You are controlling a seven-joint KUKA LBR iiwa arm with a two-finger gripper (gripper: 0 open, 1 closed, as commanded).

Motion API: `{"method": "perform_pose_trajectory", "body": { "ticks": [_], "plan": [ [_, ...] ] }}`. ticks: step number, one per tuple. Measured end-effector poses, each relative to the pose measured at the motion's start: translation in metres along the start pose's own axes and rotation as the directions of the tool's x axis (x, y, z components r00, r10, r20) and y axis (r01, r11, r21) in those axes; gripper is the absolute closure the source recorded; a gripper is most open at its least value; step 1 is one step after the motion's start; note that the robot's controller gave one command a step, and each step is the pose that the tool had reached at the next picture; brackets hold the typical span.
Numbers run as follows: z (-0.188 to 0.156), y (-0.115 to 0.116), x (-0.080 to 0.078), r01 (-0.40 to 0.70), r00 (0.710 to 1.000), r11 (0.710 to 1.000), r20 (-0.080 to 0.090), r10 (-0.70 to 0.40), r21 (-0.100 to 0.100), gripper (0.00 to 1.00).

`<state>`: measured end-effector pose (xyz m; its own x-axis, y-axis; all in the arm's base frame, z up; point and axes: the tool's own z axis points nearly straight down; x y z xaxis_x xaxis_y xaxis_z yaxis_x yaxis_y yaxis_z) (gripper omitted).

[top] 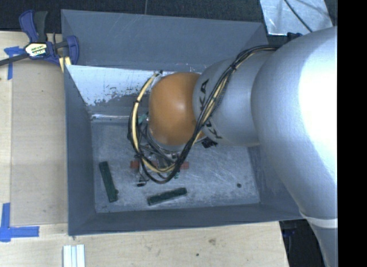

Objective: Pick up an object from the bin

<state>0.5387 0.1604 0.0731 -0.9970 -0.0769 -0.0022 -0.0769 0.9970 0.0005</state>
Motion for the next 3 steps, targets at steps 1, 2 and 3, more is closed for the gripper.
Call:
{"method": "perform_pose_trajectory", "body": {
  "ticks": [1,2,3],
  "plan": [
    [-0.153,0.015,0.045,0.079,0.997,0.997,0.008,-0.079,-0.002,1.00],
    [-0.149,0.014,0.046,0.077,0.997,0.997,0.000,-0.077,0.000,0.00],
    [0.005,0.014,0.040,0.167,0.986,0.986,-0.006,-0.167,-0.001,0.00]
  ]
}}
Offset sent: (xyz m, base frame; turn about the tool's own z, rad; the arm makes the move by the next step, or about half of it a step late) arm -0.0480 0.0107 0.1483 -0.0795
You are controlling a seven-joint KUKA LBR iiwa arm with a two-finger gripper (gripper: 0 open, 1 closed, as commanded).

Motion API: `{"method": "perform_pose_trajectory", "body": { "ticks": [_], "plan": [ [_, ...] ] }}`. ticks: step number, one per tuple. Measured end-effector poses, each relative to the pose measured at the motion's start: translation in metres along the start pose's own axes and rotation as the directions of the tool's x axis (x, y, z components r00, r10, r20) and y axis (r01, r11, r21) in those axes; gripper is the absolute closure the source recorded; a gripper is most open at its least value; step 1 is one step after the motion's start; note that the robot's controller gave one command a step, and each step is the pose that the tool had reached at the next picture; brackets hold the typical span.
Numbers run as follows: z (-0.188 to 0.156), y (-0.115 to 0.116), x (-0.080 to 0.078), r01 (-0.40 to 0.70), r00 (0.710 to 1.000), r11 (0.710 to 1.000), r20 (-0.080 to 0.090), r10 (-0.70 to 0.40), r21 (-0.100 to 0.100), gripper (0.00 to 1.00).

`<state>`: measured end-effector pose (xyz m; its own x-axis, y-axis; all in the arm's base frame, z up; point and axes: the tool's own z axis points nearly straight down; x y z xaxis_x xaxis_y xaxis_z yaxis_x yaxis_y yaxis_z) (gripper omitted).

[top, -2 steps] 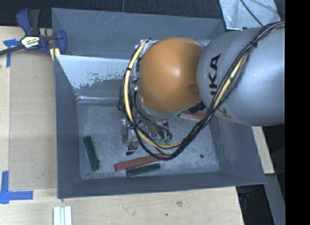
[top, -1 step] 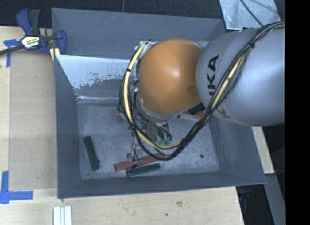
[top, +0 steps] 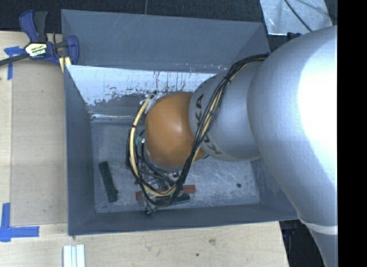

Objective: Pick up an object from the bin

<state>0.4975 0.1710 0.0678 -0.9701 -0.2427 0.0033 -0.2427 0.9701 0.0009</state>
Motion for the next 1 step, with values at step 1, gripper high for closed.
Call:
{"method": "perform_pose_trajectory", "body": {
  "ticks": [1],
  "plan": [
    [-0.0038,-0.0500,0.0086,-0.041,0.999,0.999,0.006,0.041,0.001,0.00]
  ]
}}
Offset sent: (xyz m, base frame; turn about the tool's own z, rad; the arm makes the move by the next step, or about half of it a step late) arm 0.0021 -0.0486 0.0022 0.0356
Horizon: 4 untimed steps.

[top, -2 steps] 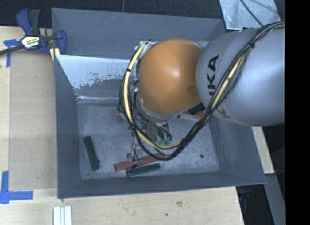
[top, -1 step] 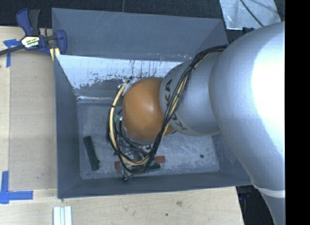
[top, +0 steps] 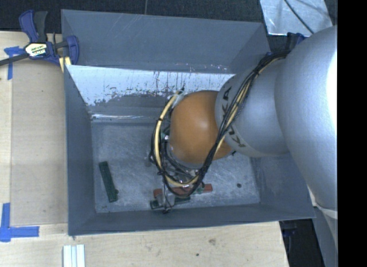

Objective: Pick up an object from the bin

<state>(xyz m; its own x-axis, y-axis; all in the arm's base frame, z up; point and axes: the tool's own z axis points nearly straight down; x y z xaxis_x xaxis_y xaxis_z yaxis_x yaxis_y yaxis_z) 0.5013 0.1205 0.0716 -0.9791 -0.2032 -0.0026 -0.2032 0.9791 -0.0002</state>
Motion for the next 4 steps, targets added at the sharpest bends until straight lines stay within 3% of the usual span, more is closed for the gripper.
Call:
{"method": "perform_pose_trajectory", "body": {
  "ticks": [1,2,3,4],
  "plan": [
    [-0.003,-0.073,0.028,-0.063,0.998,0.998,0.007,0.063,0.003,0.00],
    [-0.003,-0.069,0.030,-0.058,0.998,0.998,-0.005,0.058,0.000,1.00],
    [-0.003,-0.114,0.004,0.019,1.000,1.000,0.000,-0.019,-0.006,1.00],
    [-0.003,-0.148,-0.011,0.226,0.974,0.974,0.006,-0.226,-0.004,1.00]
  ]
}}
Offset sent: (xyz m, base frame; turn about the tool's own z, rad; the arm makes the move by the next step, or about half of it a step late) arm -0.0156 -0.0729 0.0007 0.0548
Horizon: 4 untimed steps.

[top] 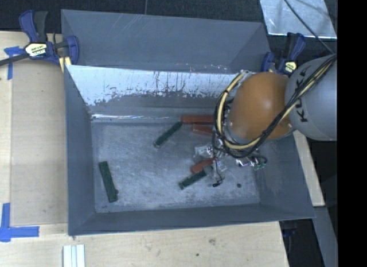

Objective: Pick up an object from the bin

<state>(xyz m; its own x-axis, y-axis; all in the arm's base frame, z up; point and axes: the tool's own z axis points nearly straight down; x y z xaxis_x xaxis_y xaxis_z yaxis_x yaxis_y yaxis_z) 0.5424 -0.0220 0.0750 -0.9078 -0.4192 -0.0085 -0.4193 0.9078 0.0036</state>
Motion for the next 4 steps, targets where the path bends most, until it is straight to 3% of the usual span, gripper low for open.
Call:
{"method": "perform_pose_trajectory", "body": {
  "ticks": [1,2,3,4],
  "plan": [
    [-0.043,-0.064,0.077,-0.282,0.959,0.959,-0.005,0.282,0.009,1.00],
    [-0.042,-0.063,0.076,-0.281,0.960,0.960,-0.005,0.281,0.006,0.00],
    [0.006,-0.043,0.055,-0.233,0.972,0.972,-0.008,0.233,0.005,0.00],
    [0.002,-0.045,0.055,-0.238,0.971,0.971,-0.007,0.238,0.006,1.00]
  ]
}}
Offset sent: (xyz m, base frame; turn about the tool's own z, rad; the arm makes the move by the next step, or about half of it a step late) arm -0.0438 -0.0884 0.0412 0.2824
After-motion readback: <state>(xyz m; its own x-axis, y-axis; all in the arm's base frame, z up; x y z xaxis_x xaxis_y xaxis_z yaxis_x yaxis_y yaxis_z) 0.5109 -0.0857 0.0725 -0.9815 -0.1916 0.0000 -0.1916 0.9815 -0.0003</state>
